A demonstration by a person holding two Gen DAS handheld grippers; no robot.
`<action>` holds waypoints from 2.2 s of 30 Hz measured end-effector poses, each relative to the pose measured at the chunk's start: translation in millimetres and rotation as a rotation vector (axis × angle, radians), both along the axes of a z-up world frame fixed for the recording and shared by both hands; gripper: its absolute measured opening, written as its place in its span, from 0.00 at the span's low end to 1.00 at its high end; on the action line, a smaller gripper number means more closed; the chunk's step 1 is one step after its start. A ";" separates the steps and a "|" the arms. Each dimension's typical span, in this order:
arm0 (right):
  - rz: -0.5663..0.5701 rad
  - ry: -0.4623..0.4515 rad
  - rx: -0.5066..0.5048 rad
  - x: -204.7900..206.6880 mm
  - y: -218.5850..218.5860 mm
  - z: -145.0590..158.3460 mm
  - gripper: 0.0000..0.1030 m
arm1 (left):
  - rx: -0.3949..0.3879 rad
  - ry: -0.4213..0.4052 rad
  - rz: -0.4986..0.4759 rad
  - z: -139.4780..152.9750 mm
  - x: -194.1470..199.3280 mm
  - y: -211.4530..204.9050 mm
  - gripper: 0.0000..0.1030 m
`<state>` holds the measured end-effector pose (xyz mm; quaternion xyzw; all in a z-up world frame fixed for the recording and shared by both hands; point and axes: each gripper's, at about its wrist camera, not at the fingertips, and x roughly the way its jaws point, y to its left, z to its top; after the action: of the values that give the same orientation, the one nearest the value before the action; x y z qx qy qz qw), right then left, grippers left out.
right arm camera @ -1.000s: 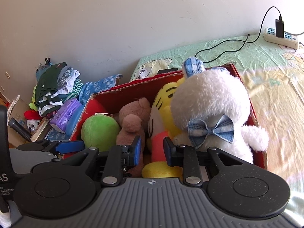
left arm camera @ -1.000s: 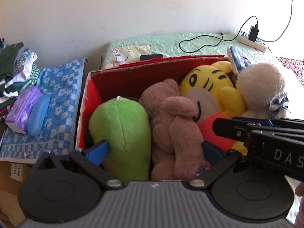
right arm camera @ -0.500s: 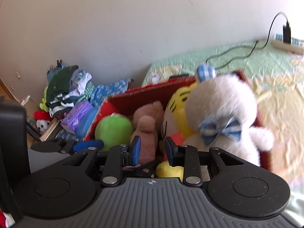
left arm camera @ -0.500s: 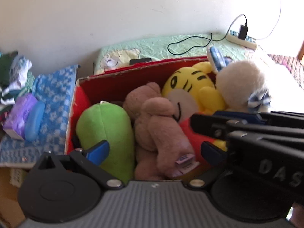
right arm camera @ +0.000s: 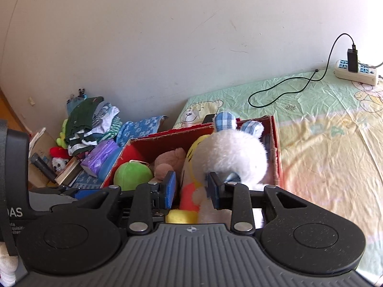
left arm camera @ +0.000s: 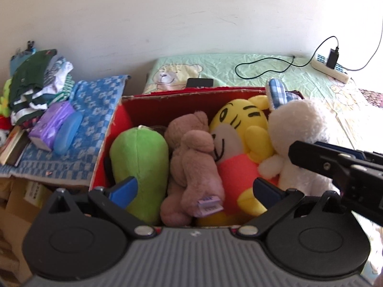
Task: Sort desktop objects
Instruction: 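Open both grippers and release the pink bear in the box, then withdraw both grippers from the box and back away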
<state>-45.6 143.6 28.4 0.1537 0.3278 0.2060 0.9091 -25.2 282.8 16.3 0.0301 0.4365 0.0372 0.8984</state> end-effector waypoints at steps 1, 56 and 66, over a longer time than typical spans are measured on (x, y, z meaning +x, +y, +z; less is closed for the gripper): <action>0.012 -0.003 0.005 -0.9 -4.5 1.1 0.33 | 0.003 -0.002 0.010 1.3 -2.3 -4.0 0.99; -0.322 0.235 -0.124 -42.4 -241.5 -60.3 0.36 | -0.029 0.242 -0.133 -57.0 -34.2 -242.9 0.99; -0.335 0.235 -0.144 -38.5 -219.9 -56.9 0.36 | -0.038 0.276 -0.141 -59.0 -30.6 -216.0 0.99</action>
<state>-84.1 -76.3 -28.4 0.1634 0.4153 0.0089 0.8948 -55.8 66.8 -42.6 0.0485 0.5532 -0.0388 0.8307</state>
